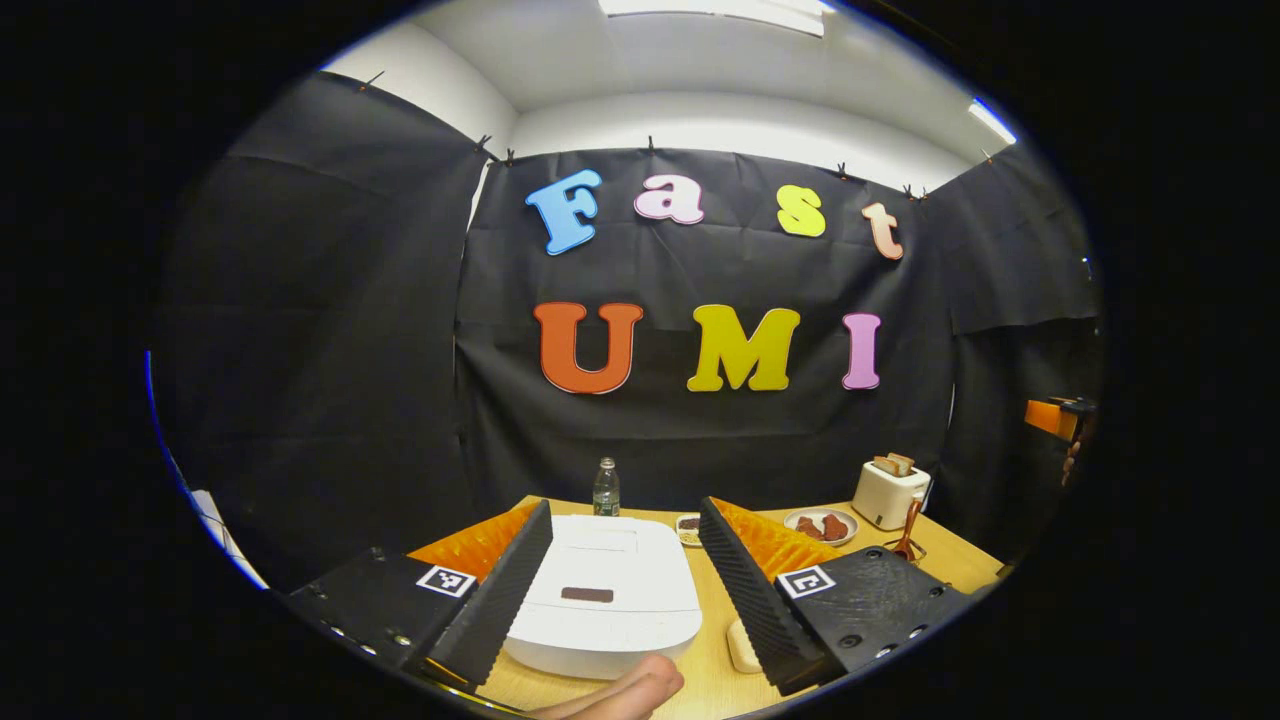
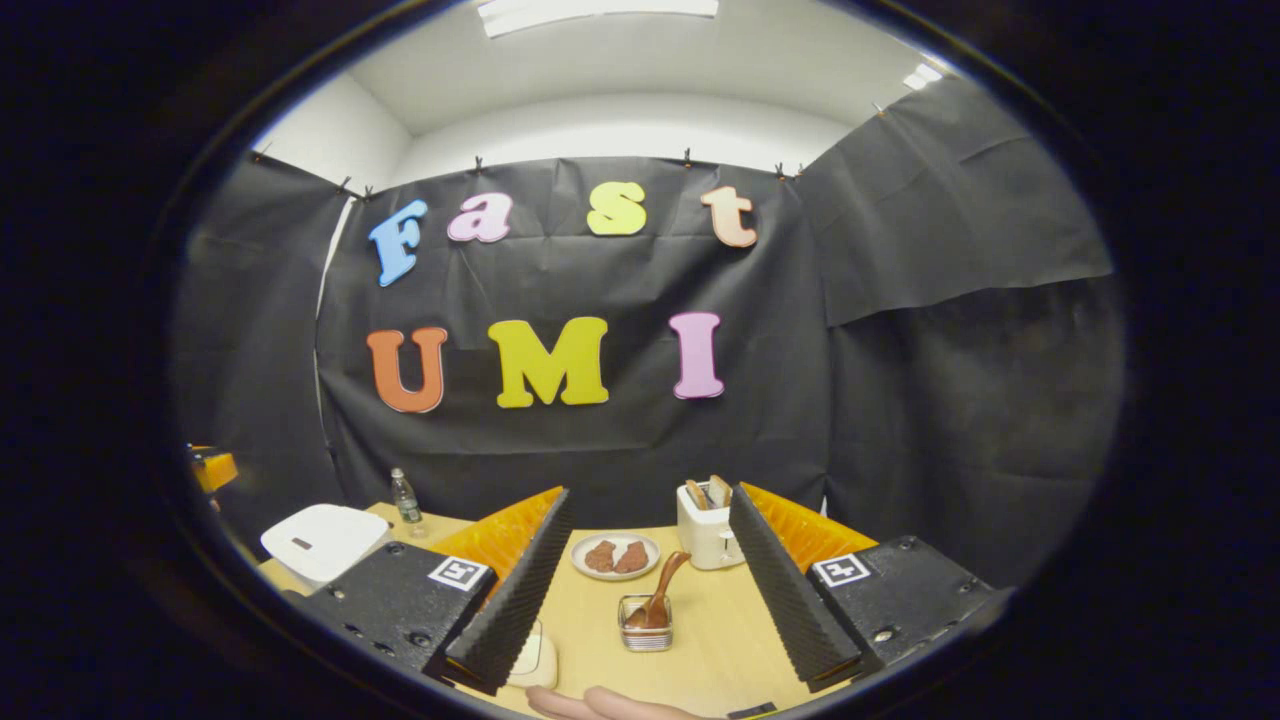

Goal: Close the left gripper, press the button to open the rice cooker; take a wooden spoon from the chopstick holder with the right hand, scoop a spoonful of rice and pour it into the rice cooker, then put the wooden spoon back into the chopstick holder.

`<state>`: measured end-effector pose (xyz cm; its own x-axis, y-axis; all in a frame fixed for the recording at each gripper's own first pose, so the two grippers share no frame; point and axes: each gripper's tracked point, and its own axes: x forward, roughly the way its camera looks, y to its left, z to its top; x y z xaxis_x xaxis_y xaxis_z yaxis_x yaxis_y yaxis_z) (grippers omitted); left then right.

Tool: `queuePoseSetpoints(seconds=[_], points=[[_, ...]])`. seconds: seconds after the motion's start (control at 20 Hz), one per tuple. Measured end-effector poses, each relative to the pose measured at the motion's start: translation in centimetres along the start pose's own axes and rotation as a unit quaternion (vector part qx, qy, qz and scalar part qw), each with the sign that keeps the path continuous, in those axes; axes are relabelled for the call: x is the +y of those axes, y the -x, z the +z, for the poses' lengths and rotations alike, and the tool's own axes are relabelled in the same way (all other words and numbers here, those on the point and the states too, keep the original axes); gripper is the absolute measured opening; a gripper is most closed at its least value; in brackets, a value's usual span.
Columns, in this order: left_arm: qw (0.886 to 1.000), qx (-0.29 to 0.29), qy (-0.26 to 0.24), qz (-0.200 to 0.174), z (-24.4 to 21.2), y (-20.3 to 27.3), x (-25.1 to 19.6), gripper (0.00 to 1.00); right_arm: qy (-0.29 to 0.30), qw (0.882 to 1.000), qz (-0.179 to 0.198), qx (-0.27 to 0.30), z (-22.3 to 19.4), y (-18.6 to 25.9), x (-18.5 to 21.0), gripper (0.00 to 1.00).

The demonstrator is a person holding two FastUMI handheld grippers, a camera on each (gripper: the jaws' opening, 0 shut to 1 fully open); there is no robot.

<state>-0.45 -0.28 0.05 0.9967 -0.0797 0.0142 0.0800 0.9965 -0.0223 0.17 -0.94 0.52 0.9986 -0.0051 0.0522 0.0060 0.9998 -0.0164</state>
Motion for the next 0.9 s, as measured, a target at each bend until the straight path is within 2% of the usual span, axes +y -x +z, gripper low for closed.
queuePoseSetpoints(seconds=[0.05, 0.1, 0.15, 0.2, 0.25, 0.3, 0.35, 0.4, 0.45, 0.5, 0.85, 0.9], points=[[1.000, 0.004, -0.002, -0.004, -0.3, -0.3, -0.1, 0.94, -0.001, 1.000, 0.000, 0.000, -0.2, -0.1, 0.0, 1.00], [1.000, 0.013, -0.006, 0.001, -0.8, -0.4, 0.5, 0.94, 0.000, 1.000, 0.000, -0.001, -0.4, -0.2, 0.0, 0.96], [1.000, 0.017, -0.010, 0.008, -1.0, -0.7, 0.9, 0.94, 0.001, 1.000, -0.001, -0.002, -0.7, -0.3, 0.0, 1.00], [1.000, 0.024, -0.010, 0.004, -1.1, -1.0, 0.7, 0.92, 0.006, 1.000, -0.005, -0.004, -0.8, -0.5, -0.2, 1.00], [0.999, 0.029, -0.009, -0.012, -1.5, -0.9, -0.1, 0.82, 0.012, 1.000, -0.009, -0.005, -1.2, -0.6, -0.2, 0.95], [0.999, 0.029, -0.007, -0.013, -1.8, -1.3, -0.2, 0.55, 0.018, 1.000, -0.011, -0.005, -1.4, -0.7, -0.2, 1.00], [1.000, 0.025, -0.010, -0.012, -1.4, -1.6, -0.1, 0.43, 0.021, 1.000, -0.010, -0.004, -1.6, -0.7, 0.0, 0.96], [0.999, 0.026, -0.017, -0.007, -2.1, -2.2, 0.5, 0.35, 0.022, 1.000, -0.007, -0.003, -1.9, -0.8, 0.2, 0.96], [0.999, 0.032, -0.025, -0.007, -2.3, -2.4, 0.7, 0.32, 0.021, 1.000, -0.004, -0.001, -2.1, -0.8, 0.4, 1.00], [0.999, 0.047, -0.026, -0.004, -3.2, -2.7, 0.8, 0.02, 0.020, 1.000, -0.002, -0.001, -2.3, -0.9, 0.5, 0.96], [0.984, 0.175, -0.005, 0.020, -9.7, -5.8, 3.0, 0.00, 0.013, 1.000, 0.000, 0.003, -3.3, -1.4, -0.1, 0.96], [0.981, 0.191, -0.008, 0.023, -10.6, -6.3, 3.4, 0.00, 0.016, 1.000, 0.000, 0.004, -3.6, -1.6, -0.2, 1.00]])
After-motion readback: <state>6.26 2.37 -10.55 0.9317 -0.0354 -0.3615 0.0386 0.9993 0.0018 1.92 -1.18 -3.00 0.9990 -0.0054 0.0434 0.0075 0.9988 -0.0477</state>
